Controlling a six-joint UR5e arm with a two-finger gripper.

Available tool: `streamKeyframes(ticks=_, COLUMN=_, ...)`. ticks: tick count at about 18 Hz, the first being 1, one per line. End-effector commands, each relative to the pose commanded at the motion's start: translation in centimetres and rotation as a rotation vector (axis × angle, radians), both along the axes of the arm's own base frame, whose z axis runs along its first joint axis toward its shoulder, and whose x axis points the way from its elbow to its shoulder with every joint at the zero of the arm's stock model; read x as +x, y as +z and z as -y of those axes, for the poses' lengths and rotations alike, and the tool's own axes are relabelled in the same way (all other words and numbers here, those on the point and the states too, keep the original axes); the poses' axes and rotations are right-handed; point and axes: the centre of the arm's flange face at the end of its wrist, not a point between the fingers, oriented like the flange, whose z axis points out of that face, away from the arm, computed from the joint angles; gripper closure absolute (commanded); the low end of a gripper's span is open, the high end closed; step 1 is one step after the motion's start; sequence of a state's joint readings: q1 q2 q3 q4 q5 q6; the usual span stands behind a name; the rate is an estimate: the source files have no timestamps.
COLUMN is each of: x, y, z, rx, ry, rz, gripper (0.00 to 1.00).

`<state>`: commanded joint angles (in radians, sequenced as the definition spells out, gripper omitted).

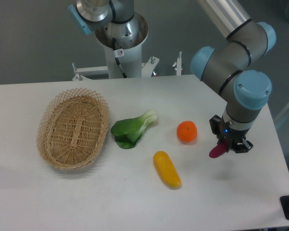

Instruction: Place the sweet potato in the basket

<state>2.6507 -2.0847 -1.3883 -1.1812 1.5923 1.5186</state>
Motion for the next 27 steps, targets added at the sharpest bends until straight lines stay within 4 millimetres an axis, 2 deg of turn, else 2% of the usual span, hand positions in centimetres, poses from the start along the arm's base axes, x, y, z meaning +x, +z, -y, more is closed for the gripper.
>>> streamKeyframes(ticks=9, x=0.1, y=0.1, z=-0.1, rx=0.007, ry=0.010, rz=0.002, gripper=0.73)
streamKeyframes(ticks=13, x=1.1, y=-0.4, z=-0.3, rx=0.004, ry=0.024, rz=0.015, gripper=0.73)
streamKeyframes(ticks=15, x=2.6, y=-0.5, z=-2.0, rx=0.003, ry=0.022, rz=0.016, gripper=0.73)
streamKeyframes(ticks=23, x=6.5, y=-0.3, z=-5.4, rx=0.047, ry=0.071, rz=0.029, gripper=0.73)
streamKeyframes(ticks=27, x=9.9, y=-0.6, z=-6.7, rx=0.061, ry=0.050, rz=0.033, gripper=0.73)
